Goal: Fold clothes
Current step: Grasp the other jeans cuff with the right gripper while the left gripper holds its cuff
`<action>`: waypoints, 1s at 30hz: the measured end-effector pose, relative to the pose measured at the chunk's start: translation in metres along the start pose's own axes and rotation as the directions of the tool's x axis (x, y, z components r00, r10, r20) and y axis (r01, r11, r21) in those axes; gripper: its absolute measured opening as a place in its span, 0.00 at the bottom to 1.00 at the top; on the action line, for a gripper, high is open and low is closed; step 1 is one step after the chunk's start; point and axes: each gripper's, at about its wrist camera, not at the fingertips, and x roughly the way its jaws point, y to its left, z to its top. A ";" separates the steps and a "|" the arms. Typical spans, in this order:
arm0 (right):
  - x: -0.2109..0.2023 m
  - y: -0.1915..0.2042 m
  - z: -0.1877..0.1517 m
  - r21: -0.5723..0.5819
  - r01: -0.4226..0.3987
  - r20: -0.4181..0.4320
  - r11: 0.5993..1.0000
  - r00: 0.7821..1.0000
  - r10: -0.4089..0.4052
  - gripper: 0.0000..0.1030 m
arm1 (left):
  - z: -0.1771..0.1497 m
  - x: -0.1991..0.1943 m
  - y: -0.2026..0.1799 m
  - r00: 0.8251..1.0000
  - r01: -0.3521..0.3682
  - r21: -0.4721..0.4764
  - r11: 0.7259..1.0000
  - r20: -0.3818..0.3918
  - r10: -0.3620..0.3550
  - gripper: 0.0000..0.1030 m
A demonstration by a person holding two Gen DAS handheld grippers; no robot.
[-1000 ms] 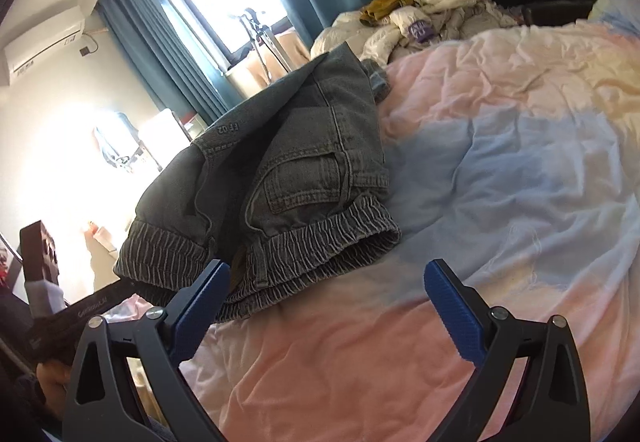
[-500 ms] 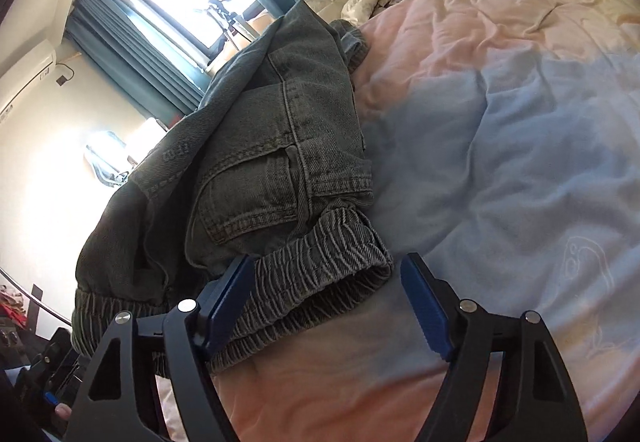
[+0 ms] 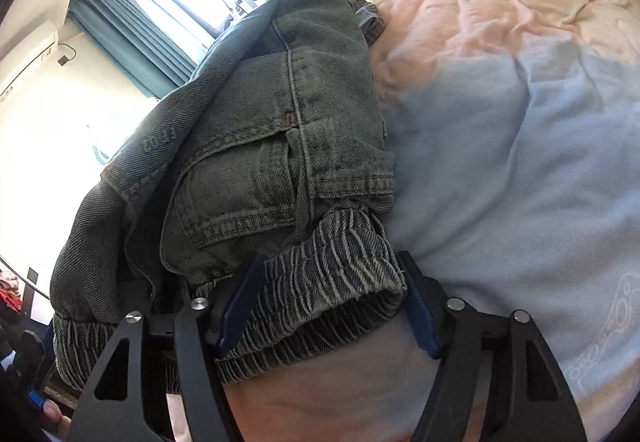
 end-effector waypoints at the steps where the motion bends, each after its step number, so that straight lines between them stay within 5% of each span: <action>1: -0.004 0.003 0.000 -0.005 0.013 0.010 1.000 1.000 -0.012 0.48 | -0.001 0.000 -0.001 1.000 -0.006 0.006 1.000 -0.002 0.006 0.51; 5: -0.022 0.011 0.000 0.022 -0.003 0.055 1.000 0.998 0.002 0.19 | -0.003 -0.004 -0.004 0.999 -0.035 0.017 0.999 0.008 0.035 0.65; 7: -0.031 0.015 0.000 0.038 -0.026 0.076 0.999 0.997 0.023 0.15 | -0.003 0.001 -0.003 0.999 -0.045 0.015 0.999 -0.020 0.046 0.70; 14: -0.087 0.049 -0.002 -0.043 -0.127 0.198 0.991 0.971 0.133 0.14 | -0.006 0.005 0.001 0.998 -0.028 -0.015 0.999 -0.061 0.027 0.71; 20: -0.115 0.088 -0.009 -0.158 -0.196 0.218 0.968 0.949 0.228 0.13 | -0.007 0.006 0.006 0.996 0.018 -0.082 0.997 -0.089 -0.025 0.71; 30: -0.099 0.099 -0.012 -0.217 -0.170 0.195 0.961 0.957 0.213 0.13 | -0.005 0.004 0.002 0.999 -0.037 -0.081 0.996 -0.038 0.034 0.71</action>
